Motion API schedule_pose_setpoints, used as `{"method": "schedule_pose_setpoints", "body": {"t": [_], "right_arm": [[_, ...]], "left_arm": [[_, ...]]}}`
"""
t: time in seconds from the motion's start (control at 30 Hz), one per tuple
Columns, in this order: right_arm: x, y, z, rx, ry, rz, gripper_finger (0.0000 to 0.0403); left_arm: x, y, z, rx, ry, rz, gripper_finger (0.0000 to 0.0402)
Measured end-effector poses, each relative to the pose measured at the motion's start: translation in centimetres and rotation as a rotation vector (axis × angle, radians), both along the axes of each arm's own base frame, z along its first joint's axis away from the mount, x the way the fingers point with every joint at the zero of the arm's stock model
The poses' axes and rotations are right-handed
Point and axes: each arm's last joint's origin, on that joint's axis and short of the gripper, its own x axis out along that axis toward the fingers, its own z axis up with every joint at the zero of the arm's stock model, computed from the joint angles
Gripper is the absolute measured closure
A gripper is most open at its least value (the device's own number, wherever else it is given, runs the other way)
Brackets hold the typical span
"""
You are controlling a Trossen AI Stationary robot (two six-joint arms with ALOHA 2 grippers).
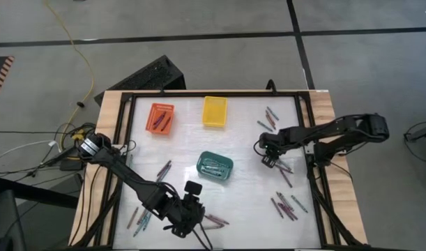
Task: Sort crayons
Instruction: Put the brown crayon into the yellow bin
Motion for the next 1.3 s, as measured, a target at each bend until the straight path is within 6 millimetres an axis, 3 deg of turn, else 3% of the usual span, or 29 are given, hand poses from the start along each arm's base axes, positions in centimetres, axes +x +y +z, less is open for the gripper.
{"method": "schedule_pose_setpoints", "body": {"t": [0.27, 0.8, 1.07, 1.3], "right_arm": [[0.5, -0.1, 0.3, -0.026, -0.027, 0.044, 0.0392], [2.3, -0.5, 2.7, -0.033, -0.116, 0.077, 0.0402], [5.0, -0.8, 6.5, -0.073, -0.266, 0.148, 0.0402], [7.3, -3.7, 10.9, -0.169, -0.488, 0.114, 0.0403]], "left_arm": [[-1.0, -0.3, -0.3, 0.050, 0.044, 0.028, 0.0285], [-3.1, -0.6, -0.7, 0.204, 0.079, 0.120, 0.0285], [-4.5, 0.4, -0.8, 0.334, 0.075, 0.314, 0.0285], [-5.7, 1.4, -1.0, 0.371, 0.068, 0.513, 0.0285]]}}
